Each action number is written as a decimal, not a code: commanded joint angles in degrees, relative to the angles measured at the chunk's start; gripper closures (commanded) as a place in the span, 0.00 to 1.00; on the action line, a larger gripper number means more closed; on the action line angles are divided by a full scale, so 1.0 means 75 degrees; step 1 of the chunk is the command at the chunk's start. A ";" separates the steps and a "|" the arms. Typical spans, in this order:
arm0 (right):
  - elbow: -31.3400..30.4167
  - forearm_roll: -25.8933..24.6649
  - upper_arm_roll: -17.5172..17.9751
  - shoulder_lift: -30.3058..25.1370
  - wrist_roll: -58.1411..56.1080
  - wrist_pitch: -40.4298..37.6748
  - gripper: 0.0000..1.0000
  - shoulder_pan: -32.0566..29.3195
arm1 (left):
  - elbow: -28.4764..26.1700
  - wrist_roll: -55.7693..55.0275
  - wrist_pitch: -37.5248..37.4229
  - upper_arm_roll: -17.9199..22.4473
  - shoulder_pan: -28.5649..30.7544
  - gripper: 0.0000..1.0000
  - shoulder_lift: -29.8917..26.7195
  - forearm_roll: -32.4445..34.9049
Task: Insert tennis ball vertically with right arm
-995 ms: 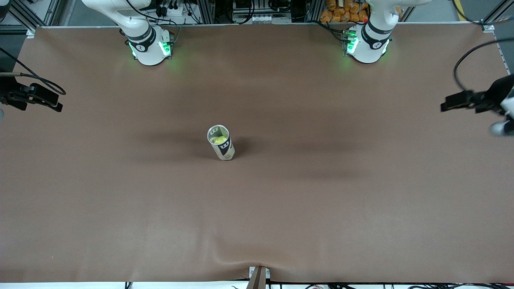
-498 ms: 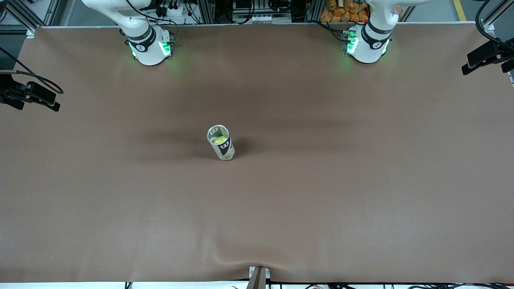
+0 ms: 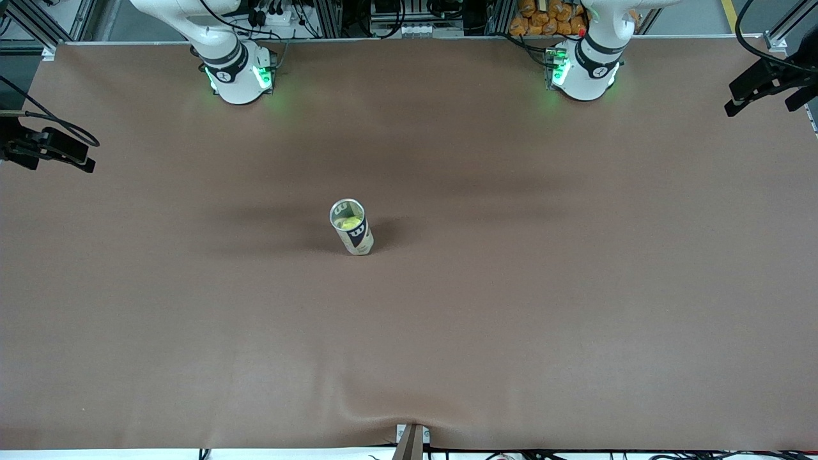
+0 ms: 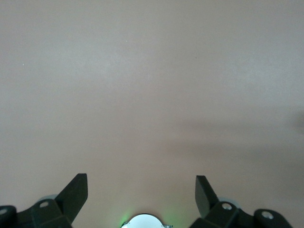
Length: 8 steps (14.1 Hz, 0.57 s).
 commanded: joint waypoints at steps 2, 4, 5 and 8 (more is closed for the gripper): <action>-0.0080 0.0041 0.0072 -0.0120 -0.0086 0.0069 0.00 -0.0133 | 0.0928 -0.0042 0.0133 -0.0033 -0.0229 0.00 0.0924 -0.0042; -0.0080 0.0041 0.0072 -0.0097 -0.0086 0.0081 0.00 -0.0145 | 0.1597 -0.0042 0.0017 -0.0033 -0.0311 0.00 0.1546 -0.0042; -0.0080 0.0041 0.0072 -0.0097 -0.0086 0.0093 0.00 -0.0133 | 0.1646 -0.0042 0.0016 -0.0033 -0.0347 0.00 0.1676 -0.0042; 0.0013 0.0030 0.0072 -0.0120 -0.0075 -0.0013 0.00 -0.0110 | 0.1658 -0.0054 0.0028 -0.0033 -0.0347 0.00 0.1818 -0.0077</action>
